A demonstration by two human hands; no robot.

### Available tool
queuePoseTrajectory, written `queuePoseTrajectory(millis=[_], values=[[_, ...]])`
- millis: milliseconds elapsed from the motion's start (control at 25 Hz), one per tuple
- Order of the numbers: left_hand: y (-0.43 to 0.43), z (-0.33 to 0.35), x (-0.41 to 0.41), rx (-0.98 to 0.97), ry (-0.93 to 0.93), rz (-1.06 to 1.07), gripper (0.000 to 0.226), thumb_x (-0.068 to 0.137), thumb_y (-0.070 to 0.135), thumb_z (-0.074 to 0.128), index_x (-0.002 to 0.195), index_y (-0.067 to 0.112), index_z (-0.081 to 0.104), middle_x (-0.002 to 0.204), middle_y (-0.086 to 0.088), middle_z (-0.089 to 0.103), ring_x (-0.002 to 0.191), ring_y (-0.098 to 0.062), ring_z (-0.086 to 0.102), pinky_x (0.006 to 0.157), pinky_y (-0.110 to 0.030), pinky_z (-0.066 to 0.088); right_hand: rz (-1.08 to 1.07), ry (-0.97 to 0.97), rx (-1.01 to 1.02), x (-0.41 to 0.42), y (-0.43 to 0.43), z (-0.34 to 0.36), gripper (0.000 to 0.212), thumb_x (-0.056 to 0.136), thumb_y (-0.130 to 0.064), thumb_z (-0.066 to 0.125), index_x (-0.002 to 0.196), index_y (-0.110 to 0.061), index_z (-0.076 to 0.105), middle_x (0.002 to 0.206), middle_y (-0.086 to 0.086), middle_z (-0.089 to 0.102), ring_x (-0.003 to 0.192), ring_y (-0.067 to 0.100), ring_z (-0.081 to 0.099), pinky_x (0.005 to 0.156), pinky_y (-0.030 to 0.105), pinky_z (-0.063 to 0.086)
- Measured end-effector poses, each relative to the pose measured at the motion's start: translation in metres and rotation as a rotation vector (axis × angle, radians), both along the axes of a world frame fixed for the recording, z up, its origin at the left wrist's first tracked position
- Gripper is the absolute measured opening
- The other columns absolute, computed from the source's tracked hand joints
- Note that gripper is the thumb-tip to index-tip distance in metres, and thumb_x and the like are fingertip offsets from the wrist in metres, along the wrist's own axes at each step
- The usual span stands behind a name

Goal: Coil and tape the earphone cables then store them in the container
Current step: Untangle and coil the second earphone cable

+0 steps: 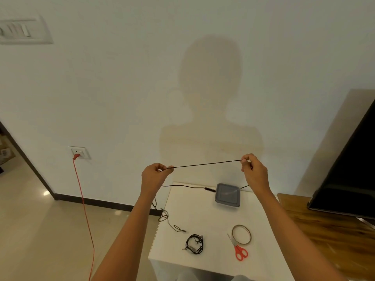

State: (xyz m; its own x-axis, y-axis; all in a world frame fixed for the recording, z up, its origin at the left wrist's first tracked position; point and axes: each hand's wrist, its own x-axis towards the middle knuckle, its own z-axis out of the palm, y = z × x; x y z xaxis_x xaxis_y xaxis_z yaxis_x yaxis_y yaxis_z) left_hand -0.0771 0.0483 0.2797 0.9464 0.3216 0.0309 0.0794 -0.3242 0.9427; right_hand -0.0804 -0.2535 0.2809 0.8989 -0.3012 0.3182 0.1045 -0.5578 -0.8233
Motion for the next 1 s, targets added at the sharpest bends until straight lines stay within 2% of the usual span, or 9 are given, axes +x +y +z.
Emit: queuePoseTrajectory(millis=[120,200,320,440,600,760,840,880,1000], values=[[-0.007,0.002,0.0,-0.112,0.064,-0.098,0.029,0.089,0.035,0.063,0.076,0.009,0.065,0.064,0.0,0.053,0.062,-0.016,0.048,0.065,-0.032,0.05,0.039,0.213,0.022,0.003,-0.002,-0.007,0.015,0.096,-0.008,0.042,0.095,-0.009,0.057,0.088,0.013,0.063,0.07,0.02,0.052,0.055,0.022,0.041],[-0.017,0.008,0.0,-0.221,0.147,-0.172,0.033,0.095,0.04,0.051,0.086,0.012,0.068,0.081,-0.002,0.061,0.078,-0.016,0.058,0.075,-0.035,0.055,0.025,0.306,0.068,0.005,0.002,-0.014,0.017,0.095,-0.005,0.039,0.097,-0.007,0.056,0.094,0.016,0.062,0.076,0.022,0.052,0.056,0.024,0.041],[-0.023,0.011,0.003,-0.093,0.211,-0.189,0.045,0.098,0.051,0.036,0.104,0.015,0.063,0.099,0.0,0.059,0.093,-0.02,0.061,0.076,-0.037,0.054,-0.03,0.299,0.217,0.006,0.005,-0.02,0.018,0.095,-0.005,0.036,0.097,-0.006,0.054,0.092,0.014,0.06,0.079,0.024,0.054,0.058,0.027,0.043],[-0.021,0.011,0.003,-0.156,0.279,-0.162,0.05,0.096,0.055,0.036,0.109,0.01,0.055,0.1,-0.007,0.06,0.075,-0.019,0.066,0.064,-0.03,0.057,-0.01,0.227,0.313,0.005,0.0,-0.025,0.016,0.099,-0.011,0.038,0.096,-0.009,0.054,0.083,0.011,0.057,0.068,0.022,0.057,0.062,0.029,0.05],[-0.015,0.013,0.003,-0.053,0.339,-0.145,0.056,0.095,0.058,0.035,0.092,0.007,0.059,0.075,-0.005,0.059,0.053,-0.012,0.043,0.049,-0.021,0.038,0.044,0.238,0.208,0.007,-0.008,-0.033,0.014,0.098,-0.016,0.044,0.092,-0.013,0.057,0.08,0.007,0.059,0.067,0.021,0.051,0.062,0.028,0.044],[-0.016,0.021,0.002,-0.206,0.335,-0.329,0.029,0.095,0.038,0.054,0.086,0.012,0.063,0.077,0.0,0.061,0.054,-0.009,0.036,0.051,-0.019,0.033,0.12,0.519,-0.075,0.006,-0.012,-0.05,0.014,0.095,-0.014,0.047,0.089,-0.015,0.059,0.096,0.01,0.064,0.08,0.022,0.056,0.066,0.032,0.047],[-0.024,0.028,0.001,-0.261,0.326,-0.436,0.016,0.094,0.026,0.059,0.091,0.012,0.066,0.081,0.001,0.065,0.056,-0.008,0.037,0.052,-0.018,0.035,0.205,0.626,-0.166,0.003,-0.001,-0.048,0.02,0.091,-0.005,0.046,0.103,-0.011,0.06,0.114,0.009,0.063,0.097,0.021,0.056,0.08,0.034,0.049],[-0.029,0.031,0.002,-0.271,0.321,-0.479,0.011,0.092,0.02,0.061,0.093,0.012,0.067,0.082,0.0,0.066,0.057,-0.008,0.038,0.053,-0.018,0.035,0.272,0.605,-0.132,0.002,0.007,-0.042,0.027,0.09,-0.002,0.046,0.113,-0.011,0.058,0.123,0.006,0.06,0.106,0.019,0.054,0.087,0.032,0.048],[-0.047,0.035,0.001,-0.2,0.307,-0.617,0.011,0.085,0.009,0.066,0.095,0.008,0.07,0.083,-0.004,0.061,0.06,-0.008,0.043,0.057,-0.019,0.038,0.585,0.42,0.255,-0.01,0.04,-0.011,0.038,0.095,-0.006,0.047,0.13,-0.018,0.049,0.131,-0.005,0.056,0.122,0.005,0.05,0.097,0.022,0.041]])
